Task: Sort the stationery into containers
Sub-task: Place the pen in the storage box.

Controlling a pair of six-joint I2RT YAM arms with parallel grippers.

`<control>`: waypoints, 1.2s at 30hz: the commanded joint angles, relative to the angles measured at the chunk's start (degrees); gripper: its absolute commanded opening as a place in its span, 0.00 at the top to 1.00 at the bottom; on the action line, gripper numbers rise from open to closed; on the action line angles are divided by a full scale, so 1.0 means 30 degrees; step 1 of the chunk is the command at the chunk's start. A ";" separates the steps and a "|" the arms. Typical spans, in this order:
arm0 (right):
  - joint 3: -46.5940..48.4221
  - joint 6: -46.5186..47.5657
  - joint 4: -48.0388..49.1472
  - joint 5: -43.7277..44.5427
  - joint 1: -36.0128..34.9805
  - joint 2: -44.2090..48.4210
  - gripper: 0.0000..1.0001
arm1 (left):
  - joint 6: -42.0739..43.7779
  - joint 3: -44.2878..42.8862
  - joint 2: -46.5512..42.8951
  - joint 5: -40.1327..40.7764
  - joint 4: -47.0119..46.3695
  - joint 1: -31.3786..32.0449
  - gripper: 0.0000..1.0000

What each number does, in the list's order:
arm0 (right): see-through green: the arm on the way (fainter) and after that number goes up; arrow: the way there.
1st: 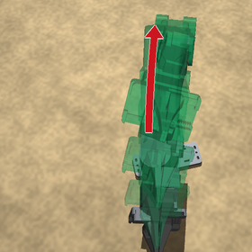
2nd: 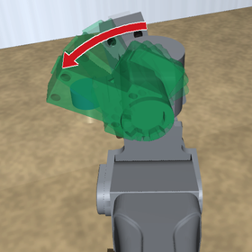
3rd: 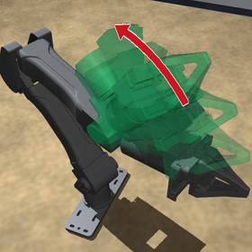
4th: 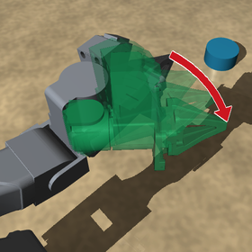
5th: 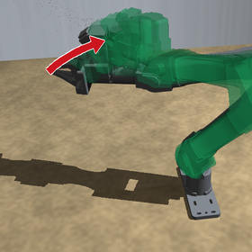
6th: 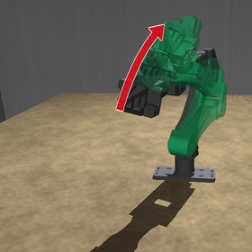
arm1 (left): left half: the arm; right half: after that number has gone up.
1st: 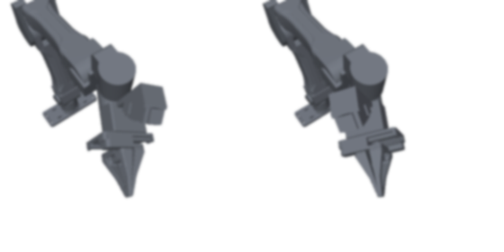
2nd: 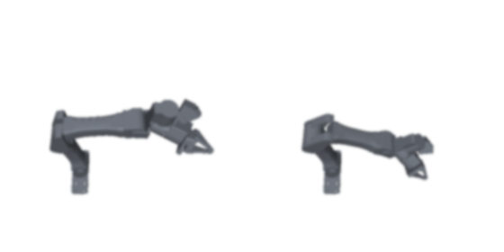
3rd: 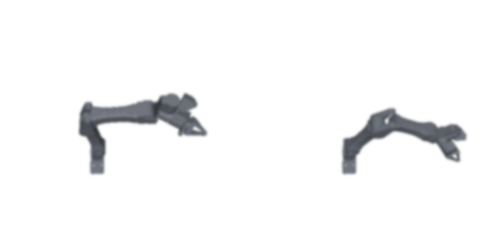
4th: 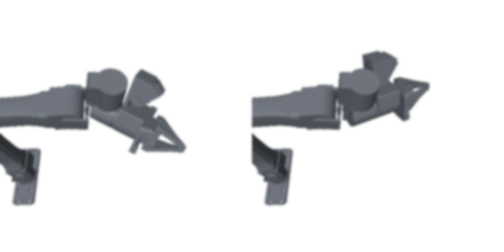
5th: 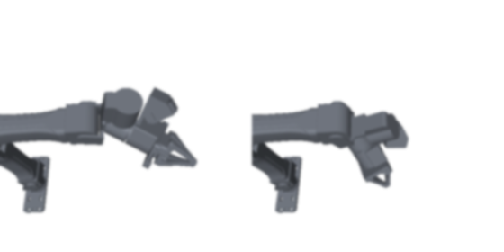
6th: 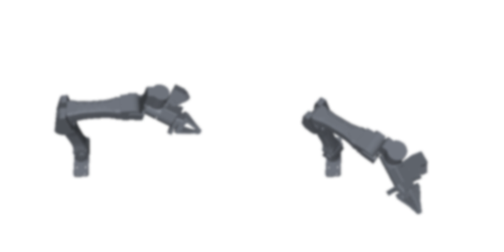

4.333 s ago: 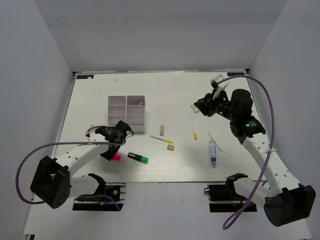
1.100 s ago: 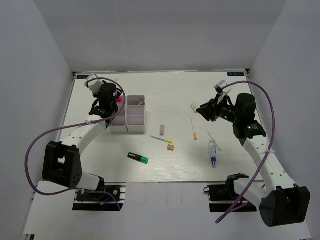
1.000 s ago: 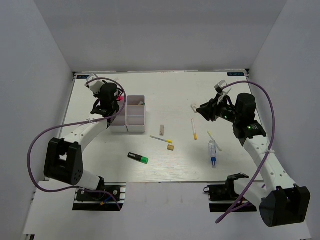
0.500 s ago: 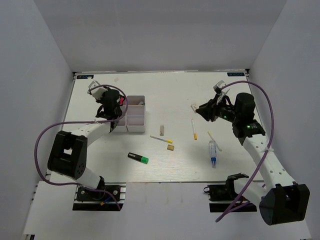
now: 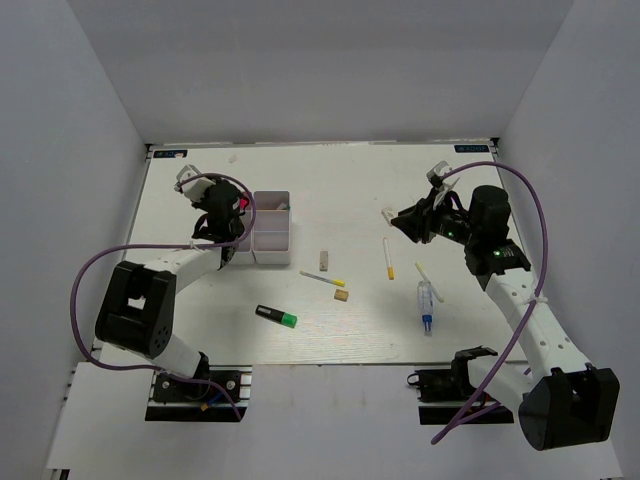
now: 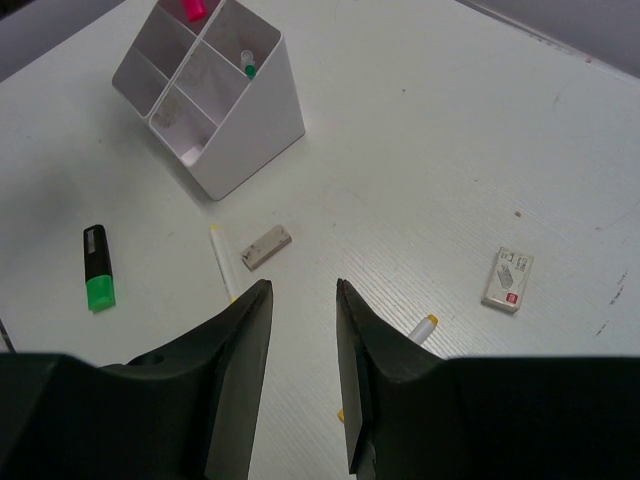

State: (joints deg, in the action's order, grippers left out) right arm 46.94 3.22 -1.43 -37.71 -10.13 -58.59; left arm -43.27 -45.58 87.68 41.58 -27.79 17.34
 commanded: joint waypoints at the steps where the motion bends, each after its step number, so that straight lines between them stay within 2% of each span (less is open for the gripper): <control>1: -0.0148 0.0097 0.0770 -0.0348 0.0037 0.0222 0.62 | 0.0213 0.0018 0.0010 0.0231 -0.0609 0.0049 0.80; 11: -0.0177 0.0097 0.0741 -0.0465 0.0066 0.0340 0.62 | 0.0389 0.0194 0.0188 0.0055 -0.0609 0.0225 0.77; 17: -0.0148 0.0068 0.0741 -0.0495 0.0124 0.0340 0.62 | 0.0389 0.0194 0.0537 0.0231 -0.1252 0.0225 0.83; 22: -0.0148 0.0098 0.0712 -0.0524 0.0037 0.0340 0.62 | 0.0565 0.0866 0.0539 0.0231 -0.2246 0.0400 0.83; 25: -0.0148 0.0097 0.0712 -0.0524 0.0066 0.0282 0.62 | 0.0740 0.1276 0.0539 0.0055 -0.2484 0.0400 0.75; 26: -0.0148 0.0097 0.0741 -0.0524 0.0066 0.0368 0.62 | 0.0740 0.1278 0.0539 0.0055 -0.2484 0.0400 0.66; 28: -0.0148 0.0097 0.0712 -0.0525 0.0124 0.0397 0.62 | 0.0740 0.1278 0.0539 0.0055 -0.2484 0.0400 0.58; 29: -0.0148 0.0097 0.0712 -0.0524 0.0067 0.0340 0.62 | 0.0740 0.1278 0.0539 0.0055 -0.2484 0.0400 0.49; 33: -0.0177 0.0127 0.0683 -0.0437 0.0067 0.0427 0.62 | 0.0916 0.1278 0.0188 -0.0326 -0.2484 0.0400 0.37; 36: -0.0177 0.0185 0.0654 -0.0465 0.0124 0.0457 0.60 | 0.1268 0.1278 -0.0423 -0.0531 -0.2484 0.0400 0.32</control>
State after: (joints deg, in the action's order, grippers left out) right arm 46.92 3.25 -1.43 -38.15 -10.11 -58.46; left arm -40.71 -41.98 89.80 40.99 -34.11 18.24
